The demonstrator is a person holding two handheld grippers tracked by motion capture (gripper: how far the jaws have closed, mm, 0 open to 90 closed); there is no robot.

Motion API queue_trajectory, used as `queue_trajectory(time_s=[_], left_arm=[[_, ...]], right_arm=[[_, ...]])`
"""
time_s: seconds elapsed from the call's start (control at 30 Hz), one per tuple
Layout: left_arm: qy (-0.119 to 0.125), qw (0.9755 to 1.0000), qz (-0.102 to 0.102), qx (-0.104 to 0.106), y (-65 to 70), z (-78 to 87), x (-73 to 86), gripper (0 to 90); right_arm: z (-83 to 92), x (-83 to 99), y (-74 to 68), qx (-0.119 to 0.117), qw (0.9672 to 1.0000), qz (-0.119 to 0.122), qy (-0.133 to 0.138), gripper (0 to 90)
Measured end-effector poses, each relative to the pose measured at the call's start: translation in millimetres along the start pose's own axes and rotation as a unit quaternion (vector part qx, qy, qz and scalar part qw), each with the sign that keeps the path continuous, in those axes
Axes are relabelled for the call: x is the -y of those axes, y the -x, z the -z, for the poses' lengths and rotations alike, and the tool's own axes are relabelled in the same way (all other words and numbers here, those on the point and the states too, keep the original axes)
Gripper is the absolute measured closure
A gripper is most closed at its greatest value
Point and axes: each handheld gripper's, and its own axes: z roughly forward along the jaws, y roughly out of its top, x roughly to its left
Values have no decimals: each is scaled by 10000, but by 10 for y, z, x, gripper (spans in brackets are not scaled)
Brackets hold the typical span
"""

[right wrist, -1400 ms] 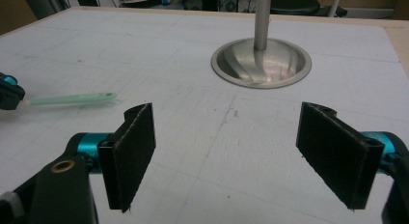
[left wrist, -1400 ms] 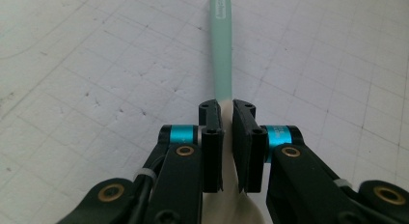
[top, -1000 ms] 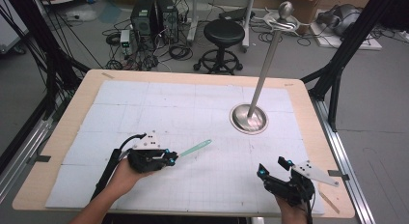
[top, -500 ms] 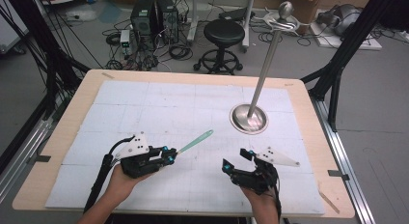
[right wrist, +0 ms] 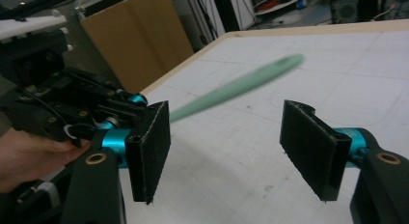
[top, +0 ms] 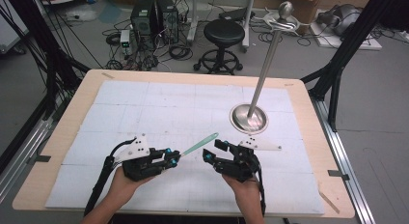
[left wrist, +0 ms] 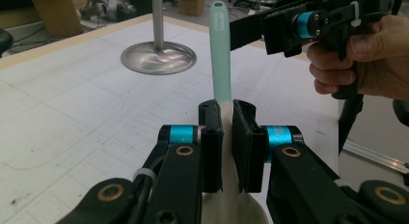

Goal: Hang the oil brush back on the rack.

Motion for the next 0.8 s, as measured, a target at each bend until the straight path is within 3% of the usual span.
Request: queue_trajectory(time_s=[0.33, 0.53, 0.8], left_arm=[[-6, 10000, -65, 20, 56, -41, 4, 820], [-47, 9998, -176, -20, 93, -47, 8, 819], [-49, 9996, -262, -50, 147, -57, 15, 817]], right_arm=[[-44, -70, -30, -83, 9999, -97, 55, 410], [-38, -86, -31, -186, 9995, -176, 169, 572], [-56, -128, -45, -219, 9989, -370, 179, 679]])
